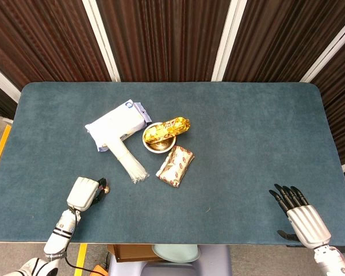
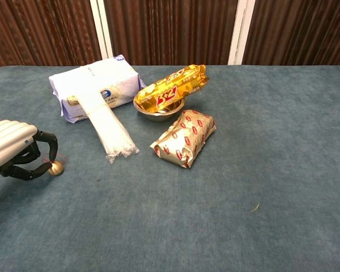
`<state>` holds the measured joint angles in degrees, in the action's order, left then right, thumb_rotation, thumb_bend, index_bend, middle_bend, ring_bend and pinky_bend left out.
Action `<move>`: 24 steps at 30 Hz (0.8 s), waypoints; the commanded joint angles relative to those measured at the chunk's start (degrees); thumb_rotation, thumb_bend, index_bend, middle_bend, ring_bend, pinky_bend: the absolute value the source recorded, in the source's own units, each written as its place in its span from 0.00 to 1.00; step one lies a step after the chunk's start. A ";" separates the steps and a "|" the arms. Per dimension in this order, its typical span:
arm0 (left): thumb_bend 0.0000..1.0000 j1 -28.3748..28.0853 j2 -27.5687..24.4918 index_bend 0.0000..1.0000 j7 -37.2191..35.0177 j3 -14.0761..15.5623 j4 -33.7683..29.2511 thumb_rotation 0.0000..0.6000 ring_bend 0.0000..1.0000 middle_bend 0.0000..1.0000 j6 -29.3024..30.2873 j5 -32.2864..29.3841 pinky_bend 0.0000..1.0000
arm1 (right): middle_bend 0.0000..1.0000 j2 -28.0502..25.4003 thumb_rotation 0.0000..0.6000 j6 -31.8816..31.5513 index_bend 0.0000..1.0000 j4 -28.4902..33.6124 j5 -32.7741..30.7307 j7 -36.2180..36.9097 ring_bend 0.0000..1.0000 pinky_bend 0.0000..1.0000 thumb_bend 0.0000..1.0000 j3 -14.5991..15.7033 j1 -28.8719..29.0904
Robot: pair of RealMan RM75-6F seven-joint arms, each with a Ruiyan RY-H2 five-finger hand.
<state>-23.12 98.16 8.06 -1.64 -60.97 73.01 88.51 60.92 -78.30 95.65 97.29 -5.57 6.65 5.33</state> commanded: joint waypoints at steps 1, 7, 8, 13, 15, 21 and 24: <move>0.44 -0.02 -0.60 0.73 0.10 -0.29 -0.52 1.00 1.00 1.00 0.65 0.08 1.00 | 0.00 0.03 1.00 0.02 0.00 0.00 0.01 -0.04 0.00 0.00 0.21 0.00 0.02; 0.44 -0.27 -4.69 0.73 -0.03 -3.28 -3.22 1.00 1.00 1.00 2.19 -1.73 1.00 | 0.00 -0.17 1.00 -0.16 0.00 -0.07 0.23 0.30 0.00 0.00 0.21 0.03 0.04; 0.44 -0.05 -5.41 0.73 -0.69 -3.15 -4.65 1.00 1.00 1.00 1.80 -2.12 1.00 | 0.00 -0.24 1.00 -0.39 0.00 -0.05 0.51 0.37 0.00 0.00 0.21 0.12 -0.03; 0.44 1.67 -8.01 0.73 0.66 1.82 -13.53 1.00 1.00 1.00 2.00 1.34 1.00 | 0.00 -0.41 1.00 -1.44 0.00 -0.19 1.69 1.09 0.00 0.00 0.21 0.58 -0.42; 0.44 1.56 -7.98 0.71 2.94 1.47 -14.57 1.00 1.00 1.00 2.22 1.36 1.00 | 0.00 -0.37 1.00 -1.03 0.00 -0.27 1.51 1.03 0.00 0.00 0.21 0.52 -0.24; 0.44 1.23 -7.24 0.72 5.58 -0.31 -13.47 1.00 1.00 1.00 1.81 -0.61 1.00 | 0.00 -0.57 1.00 -1.09 0.00 -0.28 1.61 1.69 0.00 0.00 0.21 0.53 -0.16; 0.44 1.45 -6.84 0.72 6.63 0.27 -12.59 1.00 1.00 1.00 1.69 -0.45 1.00 | 0.00 -0.53 1.00 -0.98 0.00 -0.41 1.73 1.48 0.00 0.00 0.21 0.64 -0.16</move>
<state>-21.82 91.09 13.83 -1.71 -74.09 74.86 88.07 60.39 -79.29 95.26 99.05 -4.10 7.28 5.16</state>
